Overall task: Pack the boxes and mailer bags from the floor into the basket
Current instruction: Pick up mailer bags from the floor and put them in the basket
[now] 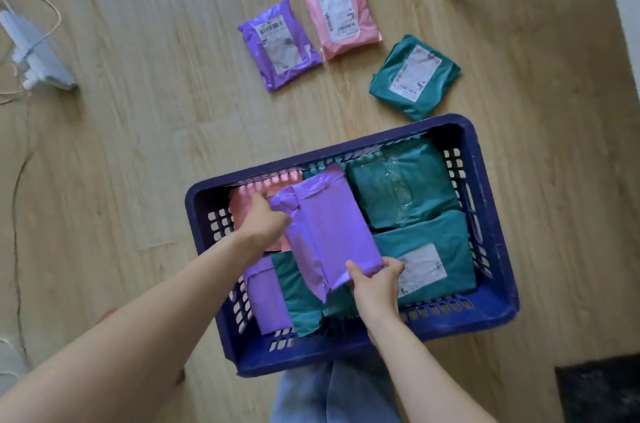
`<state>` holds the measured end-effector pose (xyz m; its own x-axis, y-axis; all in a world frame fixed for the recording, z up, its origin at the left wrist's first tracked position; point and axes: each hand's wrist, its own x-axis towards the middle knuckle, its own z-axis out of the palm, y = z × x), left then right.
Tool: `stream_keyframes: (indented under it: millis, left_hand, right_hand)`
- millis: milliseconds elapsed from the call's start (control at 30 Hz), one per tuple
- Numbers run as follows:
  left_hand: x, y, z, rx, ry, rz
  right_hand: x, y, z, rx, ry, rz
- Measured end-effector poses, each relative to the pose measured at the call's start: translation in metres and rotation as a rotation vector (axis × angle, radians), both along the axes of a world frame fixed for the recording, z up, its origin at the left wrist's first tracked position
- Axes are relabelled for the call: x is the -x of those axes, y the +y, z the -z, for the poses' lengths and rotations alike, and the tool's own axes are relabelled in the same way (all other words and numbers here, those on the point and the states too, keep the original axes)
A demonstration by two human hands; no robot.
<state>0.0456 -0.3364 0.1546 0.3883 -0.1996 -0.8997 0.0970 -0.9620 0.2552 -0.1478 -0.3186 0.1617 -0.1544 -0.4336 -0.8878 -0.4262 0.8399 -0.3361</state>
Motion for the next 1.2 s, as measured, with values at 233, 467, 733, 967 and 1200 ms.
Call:
stream_keyframes:
  millis: [233,467,733,967,1200]
  left_hand:
    - [0.017,-0.004,0.037,0.013,0.238,-0.281]
    - [0.035,0.010,0.055,0.144,-0.040,0.062]
    - [0.034,0.045,0.050,0.350,-0.365,1.108]
    - [0.050,0.039,0.059,0.403,-0.285,1.261]
    - [0.040,0.041,0.065,0.506,-0.465,1.178]
  right_hand:
    - [-0.009,0.009,0.036,0.069,-0.050,0.132]
    - [-0.008,0.012,0.055,0.143,0.024,-0.110]
    - [0.002,0.005,0.057,0.211,0.082,-0.436]
    - [0.018,-0.008,0.070,0.296,0.180,-0.607]
    - [0.000,-0.016,0.056,0.597,0.348,-0.825]
